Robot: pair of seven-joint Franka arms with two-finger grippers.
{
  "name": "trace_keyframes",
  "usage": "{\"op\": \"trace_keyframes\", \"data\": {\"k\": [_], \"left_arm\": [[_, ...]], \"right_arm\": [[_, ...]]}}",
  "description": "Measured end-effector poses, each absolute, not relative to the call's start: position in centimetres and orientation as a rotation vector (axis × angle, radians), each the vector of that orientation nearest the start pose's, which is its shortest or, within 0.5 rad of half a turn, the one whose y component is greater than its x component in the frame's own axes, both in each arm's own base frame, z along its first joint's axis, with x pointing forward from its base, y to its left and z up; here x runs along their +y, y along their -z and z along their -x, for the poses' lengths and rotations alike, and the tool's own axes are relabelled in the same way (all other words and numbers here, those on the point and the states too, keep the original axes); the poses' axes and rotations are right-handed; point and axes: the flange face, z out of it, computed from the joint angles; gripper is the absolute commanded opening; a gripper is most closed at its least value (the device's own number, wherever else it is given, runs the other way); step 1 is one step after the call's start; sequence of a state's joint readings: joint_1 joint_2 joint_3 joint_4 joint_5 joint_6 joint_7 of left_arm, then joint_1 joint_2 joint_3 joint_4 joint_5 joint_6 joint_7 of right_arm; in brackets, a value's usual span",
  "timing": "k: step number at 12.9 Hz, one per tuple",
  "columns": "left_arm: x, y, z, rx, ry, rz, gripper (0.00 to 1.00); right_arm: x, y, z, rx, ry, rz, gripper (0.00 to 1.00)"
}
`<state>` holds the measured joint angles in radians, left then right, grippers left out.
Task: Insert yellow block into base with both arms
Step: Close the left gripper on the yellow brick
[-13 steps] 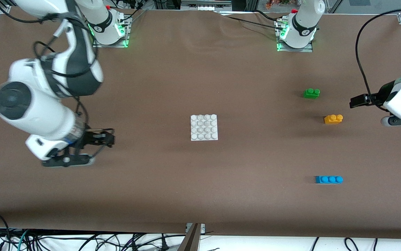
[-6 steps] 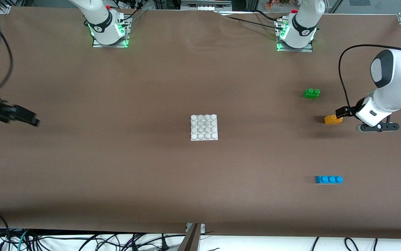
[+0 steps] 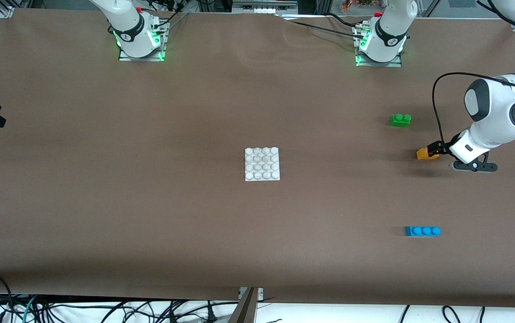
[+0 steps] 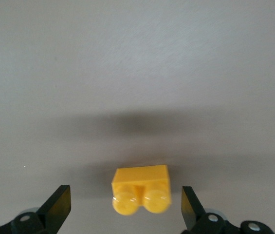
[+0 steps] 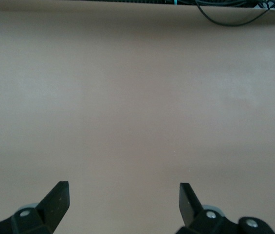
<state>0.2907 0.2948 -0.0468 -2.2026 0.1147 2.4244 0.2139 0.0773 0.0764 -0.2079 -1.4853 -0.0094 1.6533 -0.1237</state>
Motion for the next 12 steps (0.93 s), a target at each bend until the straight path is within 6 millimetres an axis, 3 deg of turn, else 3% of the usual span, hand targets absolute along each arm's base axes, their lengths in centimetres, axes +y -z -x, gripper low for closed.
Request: {"op": "trace_keyframes", "data": {"k": [3,7,12], "left_arm": [[13.7,-22.2,-52.7,0.063,-0.165,3.106,1.0],[12.8,-21.8,-52.6,-0.051,-0.174,3.115,1.0],[12.4,-20.8,-51.8,-0.054,-0.214,3.122,1.0]], "right_arm": [[-6.5,-62.1,-58.2,-0.018,0.102,3.171,1.0],[-6.3,-62.0,-58.1,-0.023,0.088,3.171,1.0],[-6.4,-61.6,-58.3,-0.021,0.076,3.176,1.0]]}}
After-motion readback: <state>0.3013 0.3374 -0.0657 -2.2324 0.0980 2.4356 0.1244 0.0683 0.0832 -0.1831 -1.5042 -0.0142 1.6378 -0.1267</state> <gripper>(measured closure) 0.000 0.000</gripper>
